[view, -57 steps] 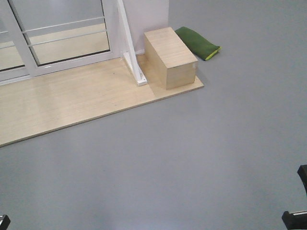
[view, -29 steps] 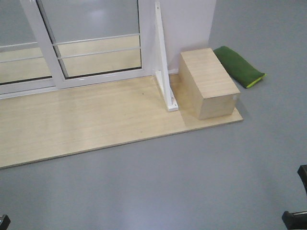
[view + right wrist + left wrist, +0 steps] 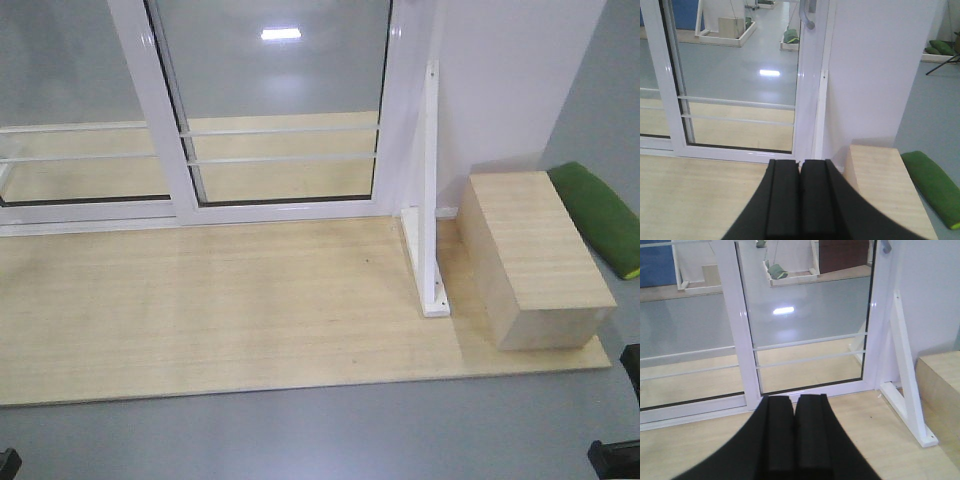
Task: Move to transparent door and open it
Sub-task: 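Drive toward the white-framed glass sliding door and stop before it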
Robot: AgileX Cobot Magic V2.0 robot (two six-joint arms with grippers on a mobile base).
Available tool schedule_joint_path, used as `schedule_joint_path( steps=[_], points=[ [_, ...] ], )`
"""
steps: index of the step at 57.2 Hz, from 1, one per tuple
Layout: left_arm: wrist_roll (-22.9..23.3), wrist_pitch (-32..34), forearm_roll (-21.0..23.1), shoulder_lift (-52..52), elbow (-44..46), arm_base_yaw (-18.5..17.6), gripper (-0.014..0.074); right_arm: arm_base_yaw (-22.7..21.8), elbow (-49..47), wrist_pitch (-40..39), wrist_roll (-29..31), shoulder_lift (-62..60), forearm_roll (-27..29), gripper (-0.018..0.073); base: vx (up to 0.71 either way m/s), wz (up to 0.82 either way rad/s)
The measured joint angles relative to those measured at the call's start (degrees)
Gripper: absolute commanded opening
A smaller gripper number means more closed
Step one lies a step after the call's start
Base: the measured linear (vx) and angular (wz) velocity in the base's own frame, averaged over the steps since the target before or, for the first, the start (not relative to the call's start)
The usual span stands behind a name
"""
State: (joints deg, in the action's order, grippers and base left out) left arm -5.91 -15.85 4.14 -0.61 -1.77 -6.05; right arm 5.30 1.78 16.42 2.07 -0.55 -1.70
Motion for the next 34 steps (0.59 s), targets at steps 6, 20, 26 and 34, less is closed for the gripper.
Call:
schedule_joint_path(
  steps=[6, 20, 26, 34],
  points=[
    [0.0, 0.0, 0.0, 0.0, 0.0, 0.0, -0.0003, 0.0, 0.0, 0.0, 0.0, 0.0, 0.0, -0.0001, 0.53, 0.17],
    [0.0, 0.0, 0.0, 0.0, 0.0, 0.0, -0.0003, 0.0, 0.0, 0.0, 0.0, 0.0, 0.0, -0.0001, 0.49, 0.07],
    [0.0, 0.0, 0.0, 0.0, 0.0, 0.0, -0.0003, 0.0, 0.0, 0.0, 0.0, 0.0, 0.0, -0.0001, 0.45, -0.01],
    [0.0, 0.0, 0.0, 0.0, 0.0, 0.0, -0.0003, 0.0, 0.0, 0.0, 0.0, 0.0, 0.0, -0.0001, 0.41, -0.01]
  ],
)
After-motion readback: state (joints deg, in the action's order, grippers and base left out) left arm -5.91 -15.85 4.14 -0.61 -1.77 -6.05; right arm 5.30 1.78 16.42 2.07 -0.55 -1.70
